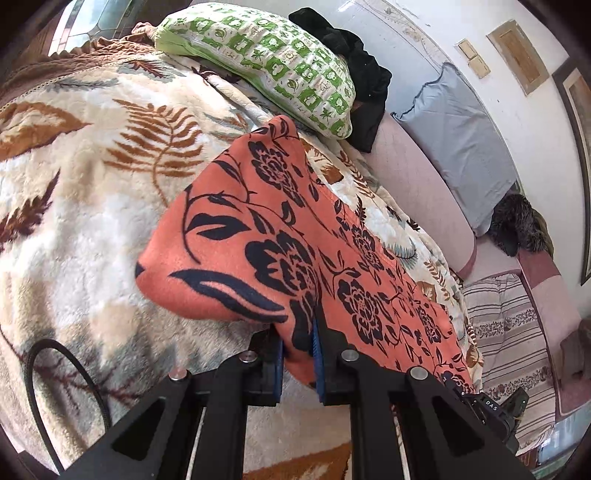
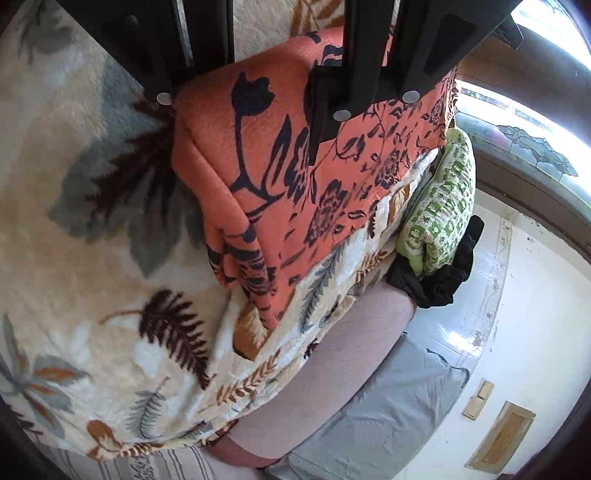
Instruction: Fold small clothes
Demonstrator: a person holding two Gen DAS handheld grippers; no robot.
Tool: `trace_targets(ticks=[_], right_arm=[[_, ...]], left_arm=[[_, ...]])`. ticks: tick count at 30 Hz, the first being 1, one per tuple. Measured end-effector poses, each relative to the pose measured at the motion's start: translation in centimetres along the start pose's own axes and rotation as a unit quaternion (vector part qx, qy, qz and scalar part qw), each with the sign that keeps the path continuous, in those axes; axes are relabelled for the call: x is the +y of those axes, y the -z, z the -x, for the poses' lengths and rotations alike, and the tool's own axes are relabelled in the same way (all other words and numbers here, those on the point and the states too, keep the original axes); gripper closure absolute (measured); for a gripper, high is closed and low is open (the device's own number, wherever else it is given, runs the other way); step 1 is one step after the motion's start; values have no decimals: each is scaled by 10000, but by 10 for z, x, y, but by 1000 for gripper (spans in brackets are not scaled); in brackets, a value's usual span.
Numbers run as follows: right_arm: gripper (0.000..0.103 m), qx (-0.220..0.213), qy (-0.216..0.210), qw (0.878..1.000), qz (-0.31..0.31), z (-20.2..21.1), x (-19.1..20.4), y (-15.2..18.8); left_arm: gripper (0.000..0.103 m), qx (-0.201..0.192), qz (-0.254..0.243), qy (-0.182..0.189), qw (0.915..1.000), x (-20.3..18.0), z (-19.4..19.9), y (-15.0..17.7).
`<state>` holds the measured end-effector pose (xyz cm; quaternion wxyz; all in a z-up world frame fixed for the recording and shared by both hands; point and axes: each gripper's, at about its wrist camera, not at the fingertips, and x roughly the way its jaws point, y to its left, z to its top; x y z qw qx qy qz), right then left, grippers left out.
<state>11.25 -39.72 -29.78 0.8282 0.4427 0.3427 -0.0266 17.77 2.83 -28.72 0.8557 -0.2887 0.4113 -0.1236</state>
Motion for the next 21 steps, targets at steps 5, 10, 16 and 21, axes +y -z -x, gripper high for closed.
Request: trace_targets(ticks=[5, 10, 16, 21], right_arm=[[52, 501, 388, 9973, -375, 6, -15, 14], [32, 648, 122, 9978, 43, 45, -7, 31], [52, 459, -214, 9880, 1461, 49, 64, 37], [67, 791, -162, 9717, 2221, -15, 121, 42]], left_arm=[[82, 91, 188, -146, 9997, 17, 11, 2], [26, -345, 184, -311, 9988, 26, 47, 14], [26, -97, 688, -73, 9976, 39, 30, 7], [26, 22, 1003, 152, 9948, 38, 2, -6]])
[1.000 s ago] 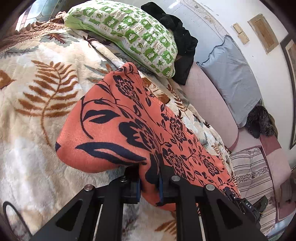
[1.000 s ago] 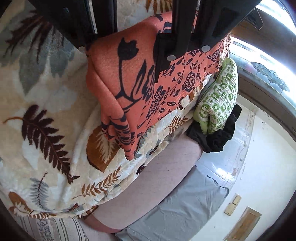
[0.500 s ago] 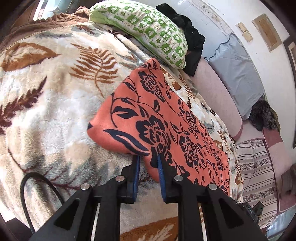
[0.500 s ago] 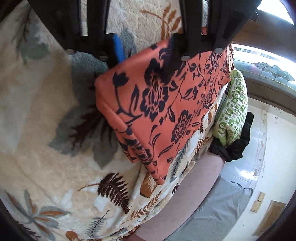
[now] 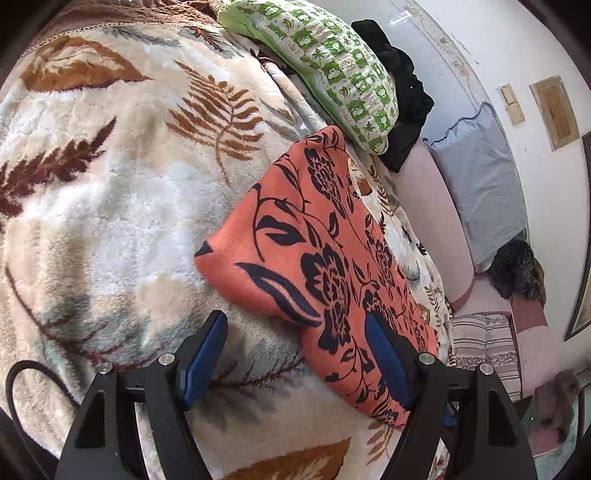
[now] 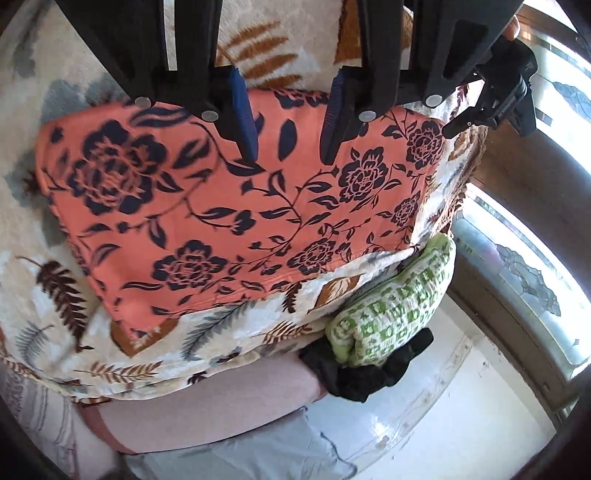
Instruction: Fold small clothes
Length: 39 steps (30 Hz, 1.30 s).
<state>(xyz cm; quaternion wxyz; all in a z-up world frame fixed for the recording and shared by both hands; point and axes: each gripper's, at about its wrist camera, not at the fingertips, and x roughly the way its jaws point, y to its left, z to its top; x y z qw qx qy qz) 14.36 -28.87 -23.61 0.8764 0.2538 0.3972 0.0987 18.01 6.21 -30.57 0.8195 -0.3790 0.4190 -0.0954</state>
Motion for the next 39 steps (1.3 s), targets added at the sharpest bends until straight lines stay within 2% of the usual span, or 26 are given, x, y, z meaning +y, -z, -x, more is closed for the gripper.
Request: trace_targets(ticks=[3, 6, 7, 8, 9, 10, 11, 12, 13, 16, 19, 21, 22, 23, 24, 25, 26, 29, 33, 34, 35, 36, 38, 39], right_arm=[[68, 140, -142, 9998, -34, -35, 12, -14], [68, 230, -558, 9981, -140, -63, 19, -19], [68, 347, -775, 9961, -260, -76, 18, -18], [68, 627, -993, 9922, -428, -93, 15, -14], [72, 1020, -1076, 9870, -614, -113, 11, -7], [79, 1011, -1044, 9870, -689, -122, 7, -1], [81, 826, -1093, 9882, -692, -120, 4, 1], [81, 873, -1155, 9865, -760, -119, 3, 2], [81, 945, -1202, 9847, -832, -120, 2, 1], [81, 1077, -1377, 9797, -981, -122, -5, 1], [81, 1050, -1337, 9809, -941, -121, -2, 3], [81, 1033, -1294, 9822, -883, -121, -1, 2], [81, 1026, -1300, 9823, -877, -120, -1, 1], [81, 1022, -1312, 9822, -876, -120, -1, 1], [81, 1022, -1322, 9821, -871, -120, -2, 1], [81, 1023, -1328, 9820, -866, -120, -2, 1], [81, 1019, -1330, 9821, -864, -120, -2, 1], [81, 1005, -1302, 9833, -780, -119, 2, 2], [78, 898, -1218, 9872, -505, -110, 11, 0], [77, 813, -1217, 9885, -374, -107, 16, -1], [77, 692, -1208, 9899, -271, -104, 20, -2], [77, 563, -1188, 9911, -194, -100, 23, -3], [77, 552, -998, 9934, -100, -103, 23, -1], [81, 716, -874, 9935, -126, -111, 20, 1]], left_arm=[[26, -33, -83, 57, 9999, -7, -11, -6], [27, -356, -194, 173, 9990, -14, -13, -11], [31, -524, -303, 205, 9980, -19, -12, -12], [40, -687, -474, 221, 9963, -24, -11, -13], [46, -821, -697, 191, 9940, -31, -10, -14], [53, -910, -938, 144, 9913, -37, -9, -14], [54, -962, -1156, 108, 9886, -42, -10, -15], [54, -983, -1305, 75, 9865, -47, -12, -14], [53, -967, -1384, 49, 9856, -49, -14, -13], [15, -722, -1322, -124, 9885, -47, -26, -14], [14, -427, -945, -301, 9941, -38, -38, -15], [15, -297, -868, -333, 9952, -33, -44, -15], [18, -340, -889, -360, 9948, -33, -44, -15], [32, -378, -916, -399, 9943, -33, -44, -16], [39, -388, -936, -454, 9938, -34, -46, -18], [55, -393, -917, -480, 9939, -33, -48, -22], [67, -377, -845, -458, 9947, -30, -49, -24], [71, -368, -716, -304, 9963, -25, -47, -25], [70, -494, -1093, -275, 9924, -38, -44, -22], [59, -452, -1073, -287, 9928, -38, -45, -23], [40, -353, -999, -236, 9941, -36, -49, -24], [35, -220, -891, -174, 9956, -33, -54, -25], [37, -170, -872, -210, 9958, -31, -58, -24], [44, -214, -995, -303, 9943, -33, -58, -23]])
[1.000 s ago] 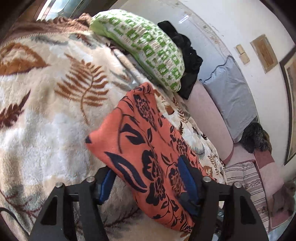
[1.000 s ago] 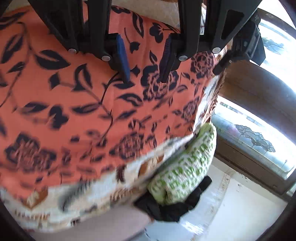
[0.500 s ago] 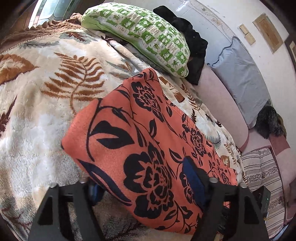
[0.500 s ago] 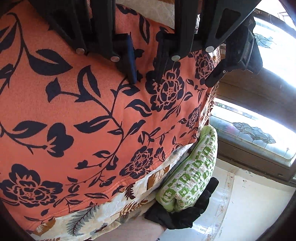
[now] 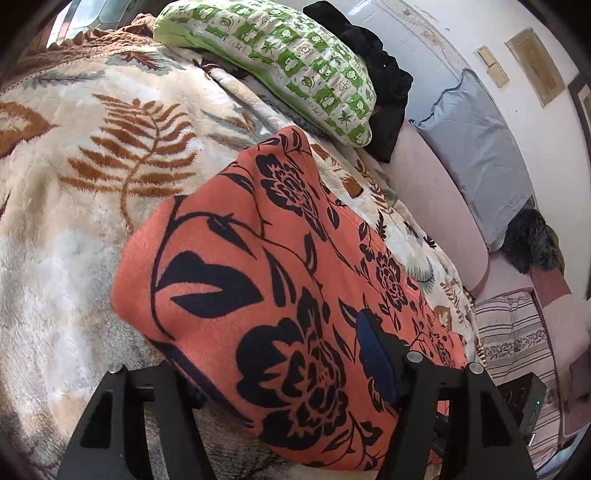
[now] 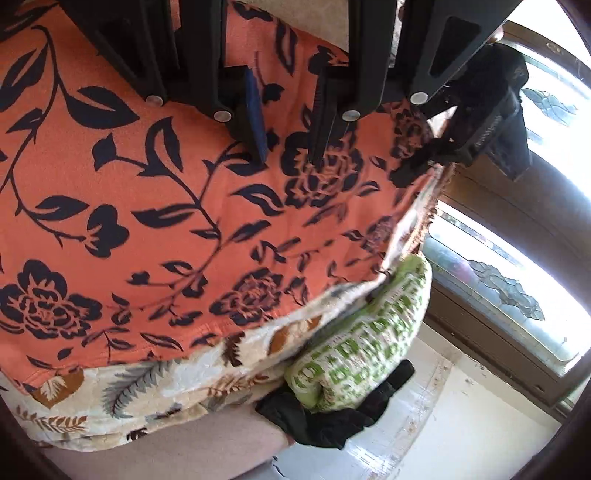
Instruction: Fold small clothes
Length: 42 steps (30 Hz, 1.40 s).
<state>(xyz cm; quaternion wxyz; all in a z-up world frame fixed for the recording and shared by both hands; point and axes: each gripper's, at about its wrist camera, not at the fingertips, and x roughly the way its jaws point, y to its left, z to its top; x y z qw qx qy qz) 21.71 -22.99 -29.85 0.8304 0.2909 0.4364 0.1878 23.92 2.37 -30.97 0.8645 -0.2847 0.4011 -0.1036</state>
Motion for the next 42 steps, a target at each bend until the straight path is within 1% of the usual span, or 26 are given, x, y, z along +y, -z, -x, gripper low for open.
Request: trace_targets(ticks=[1, 2, 4, 6, 9, 11, 12, 14, 15, 16, 17, 19, 22, 23, 24, 25, 26, 28, 30, 32, 35, 36, 39, 42], right_arm=[[81, 39, -66, 10000, -51, -4, -5, 1], [81, -19, -133, 9999, -63, -2, -7, 1], [81, 14, -120, 9999, -114, 4, -7, 0], [81, -96, -90, 9998, -169, 17, -8, 1], [81, -525, 287, 9978, -297, 45, -18, 3], [80, -846, 723, 9928, -435, 66, -32, 0], [77, -950, 994, 9893, -487, 75, -40, -3], [77, -1006, 1647, 9791, -638, 86, -57, -9], [79, -903, 1860, 9757, -731, 87, -68, -10], [78, -697, 1832, 9771, -827, 85, -79, -11], [79, -704, 1667, 9790, -937, 87, -86, -11], [79, -836, 1588, 9793, -933, 100, -83, -11], [79, -1192, 1637, 9779, -521, 117, -68, -8], [78, -1155, 1587, 9794, -471, 117, -67, -7], [78, -987, 1534, 9822, -451, 112, -67, -7], [78, -655, 1538, 9849, -449, 100, -68, -6], [77, -274, 1632, 9851, -459, 85, -71, -3], [78, -448, 1728, 9833, -343, 86, -69, 1], [76, -460, 1814, 9819, -281, 89, -61, -2], [76, -533, 1720, 9836, -102, 91, -50, -3], [76, -625, 1370, 9886, 44, 87, -29, -7], [76, -625, 1285, 9897, 113, 83, -21, -10], [76, -565, 1252, 9900, 324, 57, 8, -26], [76, -445, 1265, 9901, 410, 29, 24, -39]], left_arm=[[65, -43, -162, -127, 9998, -3, 0, 1], [69, -46, -284, -171, 9994, -6, -1, 1], [75, -110, -323, -146, 9993, -8, 1, 2], [78, -184, -456, -144, 9987, -13, 5, 3], [81, -321, -762, -108, 9965, -25, 13, 4], [82, -351, -1003, -259, 9940, -33, 18, 6], [82, -333, -1095, -339, 9929, -35, 20, 8], [82, -362, -1139, -355, 9922, -35, 25, 11], [82, -362, -1125, -337, 9924, -33, 28, 12], [82, -364, -1118, -331, 9925, -31, 30, 13], [82, -366, -1133, -351, 9923, -30, 32, 15], [82, -372, -1233, -378, 9909, -30, 38, 19], [82, -430, -1390, -406, 9885, -34, 46, 25], [82, -453, -1427, -422, 9878, -36, 46, 26], [82, -475, -1455, -439, 9872, -37, 47, 26], [82, -495, -1469, -464, 9868, -38, 48, 26], [82, -497, -1483, -497, 9864, -40, 48, 27], [82, -519, -1539, -632, 9847, -42, 47, 27], [82, -540, -1541, -720, 9840, -44, 46, 28], [82, -567, -1579, -823, 9824, -46, 45, 29], [82, -591, -1634, -935, 9803, -48, 45, 31], [82, -586, -1630, -947, 9803, -47, 46, 31], [82, -569, -1633, -983, 9800, -47, 45, 31], [82, -560, -1626, -983, 9802, -46, 44, 30]])
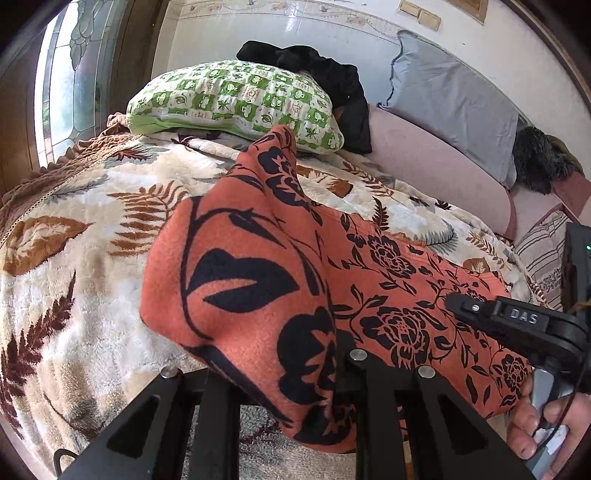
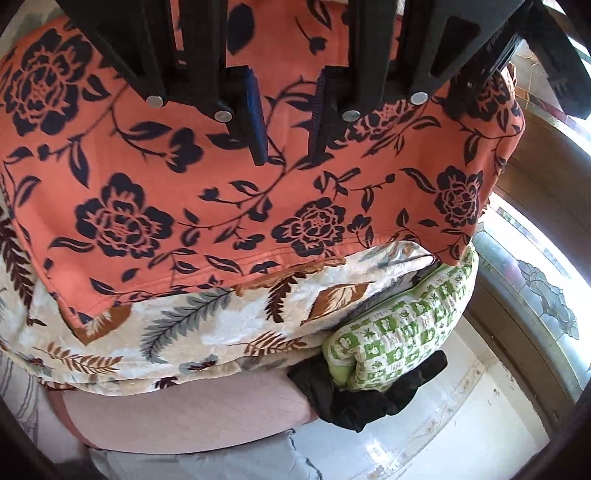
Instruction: Fold small clothes
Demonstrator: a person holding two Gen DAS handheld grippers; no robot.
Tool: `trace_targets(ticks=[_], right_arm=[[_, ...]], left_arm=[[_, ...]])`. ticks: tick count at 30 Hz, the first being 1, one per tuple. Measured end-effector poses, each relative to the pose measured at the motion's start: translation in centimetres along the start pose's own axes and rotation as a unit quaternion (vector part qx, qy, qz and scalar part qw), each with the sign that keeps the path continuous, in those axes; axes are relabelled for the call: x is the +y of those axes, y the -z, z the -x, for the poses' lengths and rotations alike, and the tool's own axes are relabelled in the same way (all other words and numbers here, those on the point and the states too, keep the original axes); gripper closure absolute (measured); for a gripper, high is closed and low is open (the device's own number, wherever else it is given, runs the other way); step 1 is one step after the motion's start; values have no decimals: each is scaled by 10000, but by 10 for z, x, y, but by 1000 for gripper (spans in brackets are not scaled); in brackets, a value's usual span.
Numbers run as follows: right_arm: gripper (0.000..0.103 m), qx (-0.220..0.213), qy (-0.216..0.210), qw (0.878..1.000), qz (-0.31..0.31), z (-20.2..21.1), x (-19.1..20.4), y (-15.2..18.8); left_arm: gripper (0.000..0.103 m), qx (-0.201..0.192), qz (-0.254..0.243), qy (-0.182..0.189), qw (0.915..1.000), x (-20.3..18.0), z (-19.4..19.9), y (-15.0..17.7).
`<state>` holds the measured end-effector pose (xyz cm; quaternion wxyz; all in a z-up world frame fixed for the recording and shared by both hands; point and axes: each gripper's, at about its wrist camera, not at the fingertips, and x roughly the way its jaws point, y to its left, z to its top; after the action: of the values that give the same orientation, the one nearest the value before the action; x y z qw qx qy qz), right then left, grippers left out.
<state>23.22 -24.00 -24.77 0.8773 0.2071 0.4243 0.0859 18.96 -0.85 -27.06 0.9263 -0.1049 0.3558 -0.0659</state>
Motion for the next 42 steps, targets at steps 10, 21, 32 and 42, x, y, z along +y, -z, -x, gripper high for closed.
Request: trace_targets(ticks=[10, 21, 32, 42], right_arm=[[76, 445, 74, 9983, 369, -8, -1, 5], [78, 180, 468, 9825, -1794, 56, -173, 17], [69, -53, 575, 9824, -1775, 62, -161, 9], [23, -153, -682, 9890, -1306, 66, -111, -9]], left_arm=[[82, 32, -7, -58, 10000, -2, -1, 0], [82, -247, -575, -297, 9976, -19, 4, 6], [82, -560, -1059, -266, 9924, -42, 10, 9], [82, -541, -1147, -64, 9919, -51, 13, 7]])
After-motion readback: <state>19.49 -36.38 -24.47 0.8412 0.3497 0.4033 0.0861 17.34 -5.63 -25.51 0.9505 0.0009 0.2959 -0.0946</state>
